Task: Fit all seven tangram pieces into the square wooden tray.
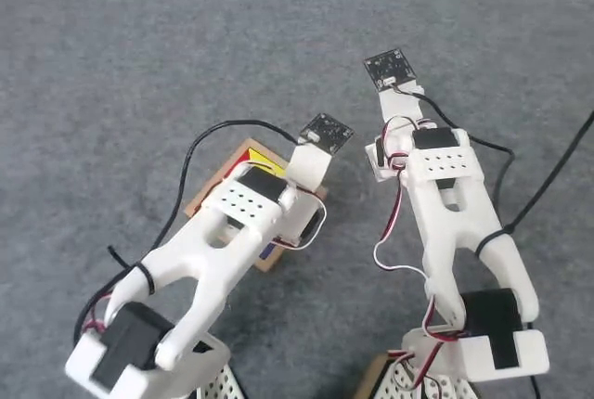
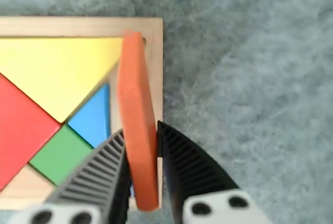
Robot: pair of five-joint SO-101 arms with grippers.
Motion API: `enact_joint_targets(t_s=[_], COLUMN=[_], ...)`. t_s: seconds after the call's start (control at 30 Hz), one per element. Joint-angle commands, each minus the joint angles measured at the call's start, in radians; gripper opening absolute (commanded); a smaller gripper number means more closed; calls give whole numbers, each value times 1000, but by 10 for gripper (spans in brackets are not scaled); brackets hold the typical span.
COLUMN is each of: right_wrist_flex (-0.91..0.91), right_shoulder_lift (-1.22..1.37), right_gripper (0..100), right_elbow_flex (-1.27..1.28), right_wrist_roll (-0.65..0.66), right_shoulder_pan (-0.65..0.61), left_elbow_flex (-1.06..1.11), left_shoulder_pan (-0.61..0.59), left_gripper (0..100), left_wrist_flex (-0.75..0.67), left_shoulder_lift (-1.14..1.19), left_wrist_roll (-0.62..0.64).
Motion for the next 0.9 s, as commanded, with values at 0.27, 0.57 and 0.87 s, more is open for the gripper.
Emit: enact_joint_targets(t_s=[0.27, 0.57, 0.87], right_wrist_flex=[-16, -16, -16], right_shoulder_lift=[-51, -50, -50], right_gripper=[37, 37, 37], right_elbow_flex=[-41, -41, -41], right_wrist_roll=[-2, -2, -2], right_shoulder_pan=[8, 8, 8], left_elbow_flex=[-4, -51, -12], left_shoulder_pan=[-63, 8, 9], left_gripper=[15, 12, 15], left_wrist_flex=[-55, -58, -87], left_shoulder_lift=[-41, 101, 66], left_wrist_roll=[103, 80, 80])
